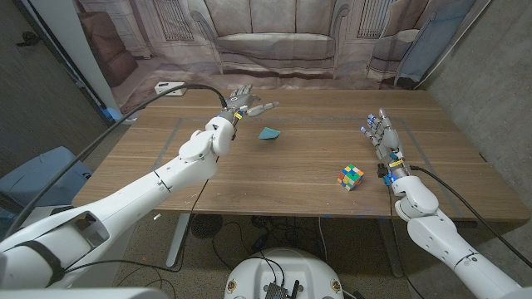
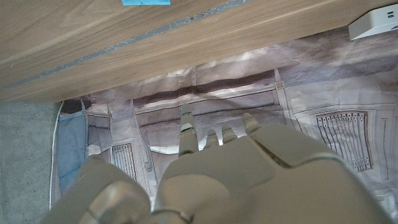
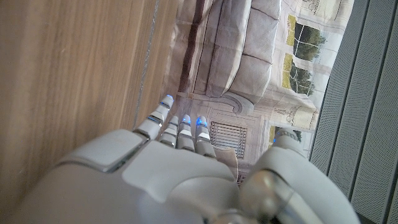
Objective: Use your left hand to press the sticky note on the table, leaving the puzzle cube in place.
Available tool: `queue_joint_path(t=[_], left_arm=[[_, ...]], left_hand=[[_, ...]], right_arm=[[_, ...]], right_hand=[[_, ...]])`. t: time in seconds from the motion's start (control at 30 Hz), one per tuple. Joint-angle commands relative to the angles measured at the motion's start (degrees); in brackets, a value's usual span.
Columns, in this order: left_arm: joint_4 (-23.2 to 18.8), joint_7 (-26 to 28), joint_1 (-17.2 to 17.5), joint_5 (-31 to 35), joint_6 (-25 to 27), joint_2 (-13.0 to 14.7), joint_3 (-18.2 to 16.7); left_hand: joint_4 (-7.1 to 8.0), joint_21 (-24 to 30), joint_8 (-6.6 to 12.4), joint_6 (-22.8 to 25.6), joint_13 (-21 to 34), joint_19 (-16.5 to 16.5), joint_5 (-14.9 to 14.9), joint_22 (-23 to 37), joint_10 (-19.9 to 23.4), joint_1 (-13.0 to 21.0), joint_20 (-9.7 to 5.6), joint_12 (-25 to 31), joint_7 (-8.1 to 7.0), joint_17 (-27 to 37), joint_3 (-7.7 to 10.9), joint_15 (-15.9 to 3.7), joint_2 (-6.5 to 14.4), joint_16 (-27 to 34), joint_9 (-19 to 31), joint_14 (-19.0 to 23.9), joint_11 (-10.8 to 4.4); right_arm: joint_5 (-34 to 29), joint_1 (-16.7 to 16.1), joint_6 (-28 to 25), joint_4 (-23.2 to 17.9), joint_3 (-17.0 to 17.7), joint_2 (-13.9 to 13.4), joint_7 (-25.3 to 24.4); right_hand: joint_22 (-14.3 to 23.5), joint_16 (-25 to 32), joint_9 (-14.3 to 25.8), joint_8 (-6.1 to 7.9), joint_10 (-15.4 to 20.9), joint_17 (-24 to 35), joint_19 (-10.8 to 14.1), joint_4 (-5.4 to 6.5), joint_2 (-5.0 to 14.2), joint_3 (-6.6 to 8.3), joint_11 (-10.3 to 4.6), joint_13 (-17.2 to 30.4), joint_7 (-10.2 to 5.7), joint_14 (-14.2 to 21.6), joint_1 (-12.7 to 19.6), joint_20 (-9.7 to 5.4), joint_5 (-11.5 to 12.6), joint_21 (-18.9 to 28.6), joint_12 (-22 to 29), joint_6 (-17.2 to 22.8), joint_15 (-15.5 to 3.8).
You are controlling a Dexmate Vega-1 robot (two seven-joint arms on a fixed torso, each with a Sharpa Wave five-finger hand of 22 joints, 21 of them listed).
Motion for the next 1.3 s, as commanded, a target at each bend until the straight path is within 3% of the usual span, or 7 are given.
queue_joint_path(t=[0.03, 0.23, 0.67, 1.3], left_arm=[[1.3, -6.1, -3.63, 4.97, 2.41, -0.36, 3.63], [2.45, -8.99, -5.38, 6.92, 2.56, -0.81, 4.82], [6.16, -14.1, -8.51, 9.37, 1.05, -2.69, 7.25], [10.25, -16.27, -9.48, 10.6, 0.1, -5.25, 9.25]], left_hand=[[0.41, -0.54, 0.36, 0.8, 0.02, -11.59, 0.58, 0.21, -3.19, -0.54, -1.15, 0.31, -0.03, 0.18, -0.93, -0.16, -0.26, 0.41, 0.15, -9.6, -0.27], [0.78, 0.04, 0.29, 0.62, 0.0, -12.58, 0.88, 0.23, -2.13, -0.59, -0.83, 1.13, -0.84, 0.16, -1.53, -0.01, -0.31, 1.15, 0.16, -8.46, -0.47], [1.02, 0.43, 0.38, 0.86, -0.02, -12.92, 1.13, 0.25, -2.2, -0.49, -1.0, 1.27, -0.99, 0.14, -2.01, 0.01, -0.35, 1.15, 0.18, -8.5, -0.5], [1.37, 0.72, 0.42, 1.03, -0.03, -13.45, 1.43, 0.32, -2.81, -0.44, -1.54, 1.24, -0.72, 0.14, -2.76, 0.08, -0.48, 1.09, 0.2, -8.83, -0.4]], right_arm=[[-0.02, -0.33, 0.27, 0.05, 0.16, 0.19, -0.14], [-0.02, -0.43, 0.2, -0.13, 0.17, 0.47, -0.59], [-0.32, -0.65, 0.34, -0.15, 0.22, 0.79, -1.25], [-0.49, -1.45, 0.47, -0.98, 0.73, 0.76, -2.04]], right_hand=[[0.1, 0.15, 0.16, 0.13, 0.19, 0.18, 0.43, -0.39, 0.37, 0.16, 0.0, 0.2, -0.23, 0.24, 0.01, -0.01, 0.34, -0.11, 0.08, 0.13, 0.3], [0.11, 0.18, 0.16, 0.13, 0.22, 0.14, 0.45, -0.41, 0.44, 0.15, 0.0, 0.19, -0.25, 0.31, -0.02, 0.0, 0.35, -0.22, 0.07, 0.16, 0.36], [0.11, 0.19, 0.16, 0.11, 0.25, 0.07, 0.52, -0.49, 0.49, 0.1, 0.02, 0.17, -0.22, 0.32, -0.09, 0.03, 0.34, -0.44, 0.05, 0.17, 0.35], [0.12, 0.17, 0.16, 0.12, 0.29, -0.01, 0.59, -0.56, 0.58, -0.03, -0.01, 0.15, -0.27, 0.27, -0.29, 0.09, 0.33, -0.8, 0.02, 0.3, 0.44]])
